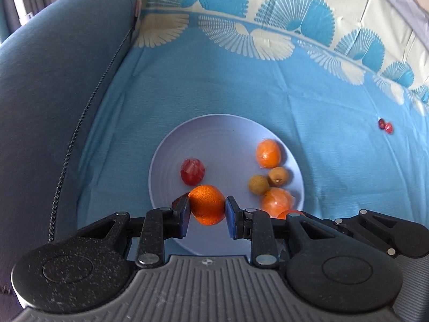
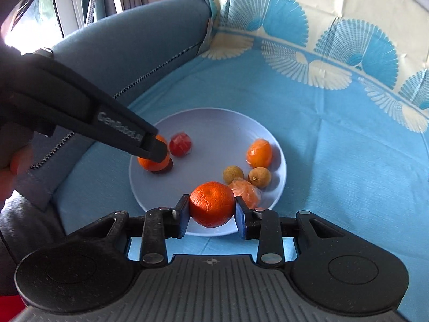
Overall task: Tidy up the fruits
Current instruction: 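Carry both oranges over the plate and open both grippers, then lift both tools back and move toward the remaining red fruits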
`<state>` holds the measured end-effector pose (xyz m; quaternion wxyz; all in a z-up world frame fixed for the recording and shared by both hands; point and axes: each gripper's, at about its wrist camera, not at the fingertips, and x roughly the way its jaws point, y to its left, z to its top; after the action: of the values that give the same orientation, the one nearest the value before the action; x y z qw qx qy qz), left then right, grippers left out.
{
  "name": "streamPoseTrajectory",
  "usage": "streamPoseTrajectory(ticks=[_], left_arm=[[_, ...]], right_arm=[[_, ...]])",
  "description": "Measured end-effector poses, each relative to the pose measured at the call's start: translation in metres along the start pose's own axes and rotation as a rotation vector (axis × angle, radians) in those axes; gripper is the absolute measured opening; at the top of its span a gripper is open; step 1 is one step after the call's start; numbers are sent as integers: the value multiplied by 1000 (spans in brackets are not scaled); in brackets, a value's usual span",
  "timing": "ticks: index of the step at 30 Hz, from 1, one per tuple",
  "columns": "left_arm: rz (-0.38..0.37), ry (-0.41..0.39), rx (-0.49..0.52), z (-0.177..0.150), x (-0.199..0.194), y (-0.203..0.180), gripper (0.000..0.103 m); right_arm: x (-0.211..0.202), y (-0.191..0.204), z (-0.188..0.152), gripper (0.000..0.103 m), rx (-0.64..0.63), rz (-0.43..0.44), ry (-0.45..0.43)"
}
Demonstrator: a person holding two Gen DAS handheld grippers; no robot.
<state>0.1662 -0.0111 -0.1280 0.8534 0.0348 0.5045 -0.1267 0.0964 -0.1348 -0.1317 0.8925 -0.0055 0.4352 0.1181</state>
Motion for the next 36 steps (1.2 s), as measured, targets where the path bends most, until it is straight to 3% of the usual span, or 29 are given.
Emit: streamPoseTrajectory(ticks=[3,4,5,6,7,8,9,13,18,22,27,31,36], left_arm=[[0,-2,13,4,9,0,34],[-1,-10,15,5,10,0,48],[3,-19,17,6,10,0,76],[13,-36,13,7,6,0,90],[28,-58,5,7,1,1,102],[38,-87,-4,6,-7,1,103],[32,-101,-1,5,-15,2,103],[52,-107,-30,-12,-51,13,103],[96,-59,-123,-52,-95,22,103],[96,-3,-153,-75,-115,17,103],[124,-56,-109,-97,-146,2,103],[146,-109,-73,-111,-167,-11,103],[136,-120,-46,-122,-177,-28,103]], right_arm=[[12,0,0,37,-14,9,15],[15,0,1,37,-20,9,17],[17,1,2,41,-26,9,19],[19,1,4,56,-34,9,18],[17,1,5,65,-38,-5,8],[13,2,7,80,-40,-29,-9],[8,2,8,88,-45,-45,-26],[-28,-1,1,97,-50,-43,-35],[-83,1,-26,99,17,-8,11],[-123,16,-42,102,38,10,-11],[-161,29,-52,102,4,-40,-115],[-181,33,-60,102,0,-55,-156],[-204,33,-65,102,-18,-68,-203]])
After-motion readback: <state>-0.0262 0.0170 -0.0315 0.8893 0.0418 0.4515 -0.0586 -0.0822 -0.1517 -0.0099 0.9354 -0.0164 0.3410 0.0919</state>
